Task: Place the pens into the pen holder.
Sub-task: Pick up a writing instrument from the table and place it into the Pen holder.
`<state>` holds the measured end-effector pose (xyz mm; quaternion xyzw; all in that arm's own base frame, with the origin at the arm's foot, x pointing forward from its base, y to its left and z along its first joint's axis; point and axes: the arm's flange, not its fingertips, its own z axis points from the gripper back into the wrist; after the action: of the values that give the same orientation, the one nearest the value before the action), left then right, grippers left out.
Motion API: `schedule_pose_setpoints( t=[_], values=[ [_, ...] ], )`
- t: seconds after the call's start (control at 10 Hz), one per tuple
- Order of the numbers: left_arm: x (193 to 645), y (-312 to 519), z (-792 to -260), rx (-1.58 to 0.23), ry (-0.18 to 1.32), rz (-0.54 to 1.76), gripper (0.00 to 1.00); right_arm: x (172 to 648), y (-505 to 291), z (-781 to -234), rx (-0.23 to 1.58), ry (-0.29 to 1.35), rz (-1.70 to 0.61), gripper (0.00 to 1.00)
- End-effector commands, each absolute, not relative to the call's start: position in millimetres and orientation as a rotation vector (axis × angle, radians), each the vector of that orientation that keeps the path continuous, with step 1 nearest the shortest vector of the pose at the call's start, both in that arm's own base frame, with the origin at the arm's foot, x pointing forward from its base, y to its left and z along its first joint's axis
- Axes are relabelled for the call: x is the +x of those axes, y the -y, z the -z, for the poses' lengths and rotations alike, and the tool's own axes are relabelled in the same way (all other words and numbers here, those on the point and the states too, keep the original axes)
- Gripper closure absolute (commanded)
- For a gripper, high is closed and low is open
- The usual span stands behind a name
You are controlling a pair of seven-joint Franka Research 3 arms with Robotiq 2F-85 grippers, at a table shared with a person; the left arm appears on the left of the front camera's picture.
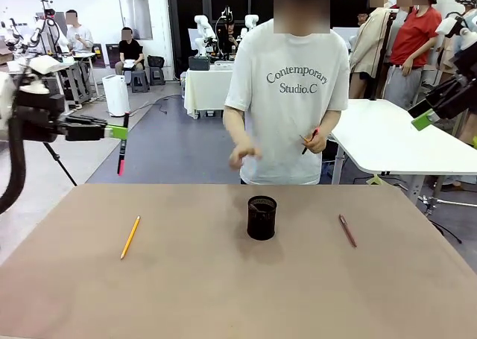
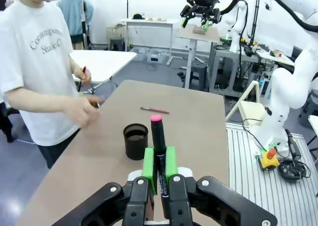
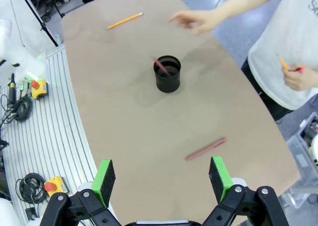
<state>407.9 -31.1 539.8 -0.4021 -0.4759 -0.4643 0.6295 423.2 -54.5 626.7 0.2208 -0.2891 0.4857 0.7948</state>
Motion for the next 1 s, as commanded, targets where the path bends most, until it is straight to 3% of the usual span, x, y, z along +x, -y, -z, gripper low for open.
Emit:
schedule_pose_setpoints(
  t=[0.0,0.9],
  values=[
    [401.9,17.8,-534.1,-0.902,1.182,1.13,1.0,422.7,53.9,-629.9,0.474,0.623,-1.047,0.0],
    [404.7,9.5,-540.2,-0.867,1.187,1.126,1.0,422.7,53.9,-629.9,0.474,0.623,-1.047,0.0]
  ],
)
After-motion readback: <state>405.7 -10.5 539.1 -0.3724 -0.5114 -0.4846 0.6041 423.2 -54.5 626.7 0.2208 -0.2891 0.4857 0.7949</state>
